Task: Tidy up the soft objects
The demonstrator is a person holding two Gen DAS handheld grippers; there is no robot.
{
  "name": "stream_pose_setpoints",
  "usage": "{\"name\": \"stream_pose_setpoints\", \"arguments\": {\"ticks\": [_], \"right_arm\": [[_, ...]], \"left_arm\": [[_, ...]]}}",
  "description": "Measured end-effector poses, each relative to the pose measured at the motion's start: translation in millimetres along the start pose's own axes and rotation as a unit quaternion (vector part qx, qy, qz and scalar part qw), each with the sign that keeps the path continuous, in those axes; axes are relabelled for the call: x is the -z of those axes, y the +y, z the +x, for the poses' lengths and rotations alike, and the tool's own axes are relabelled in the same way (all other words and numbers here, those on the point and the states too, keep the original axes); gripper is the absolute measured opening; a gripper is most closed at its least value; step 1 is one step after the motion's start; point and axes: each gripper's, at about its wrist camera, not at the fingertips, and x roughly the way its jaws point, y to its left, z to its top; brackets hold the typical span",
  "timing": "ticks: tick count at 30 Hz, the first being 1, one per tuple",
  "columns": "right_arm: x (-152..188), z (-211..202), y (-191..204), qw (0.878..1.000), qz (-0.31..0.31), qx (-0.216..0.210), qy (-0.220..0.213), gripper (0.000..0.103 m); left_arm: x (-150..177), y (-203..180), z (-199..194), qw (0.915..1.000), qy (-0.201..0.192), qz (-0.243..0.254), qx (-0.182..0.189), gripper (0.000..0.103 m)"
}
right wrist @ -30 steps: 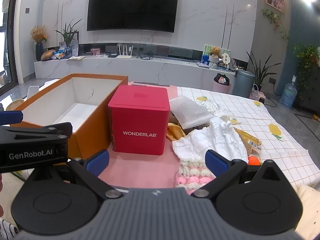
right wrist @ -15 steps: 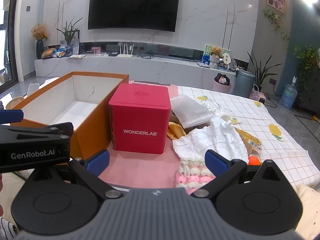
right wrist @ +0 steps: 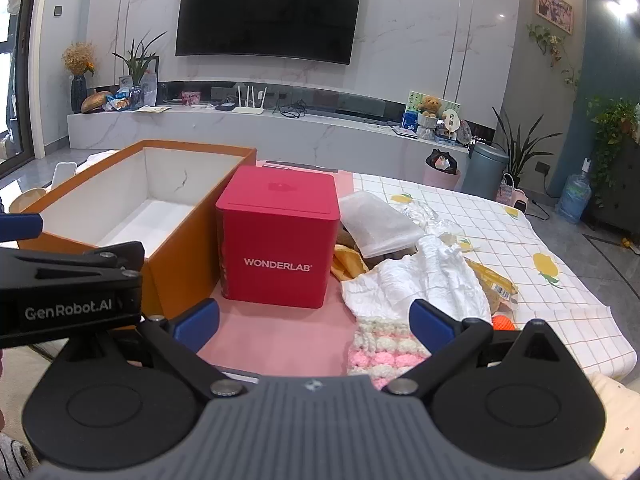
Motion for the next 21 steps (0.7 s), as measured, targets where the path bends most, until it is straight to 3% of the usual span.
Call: {"name": "stream_pose_setpoints", "arguments": {"ticks": [7, 12, 16, 21], "right_arm": [[-8, -10, -10, 0.999, 0.011, 0.012, -0.03, 0.099], [-20, -23, -32, 0.998, 0.009, 0.031, -0.059, 0.1], [-30, -44, -69, 0.993, -0.011, 0.071, -0.09, 0.1], [-44, -52, -141, 0.99, 0.027, 0.108, -0.085, 0.1]], "left_arm": [[-18, -3, -2, 0.9997, -0.003, -0.021, 0.014, 0.103], [-40, -18, -7, 0.9983, -0.015, -0.024, 0.051, 0.103], [-59, -41, -10, 0.9966, -0.032, -0.002, 0.076, 0.103], [-57, -69, -4, 0.992, -0.026, 0.018, 0.123, 0.103]]}}
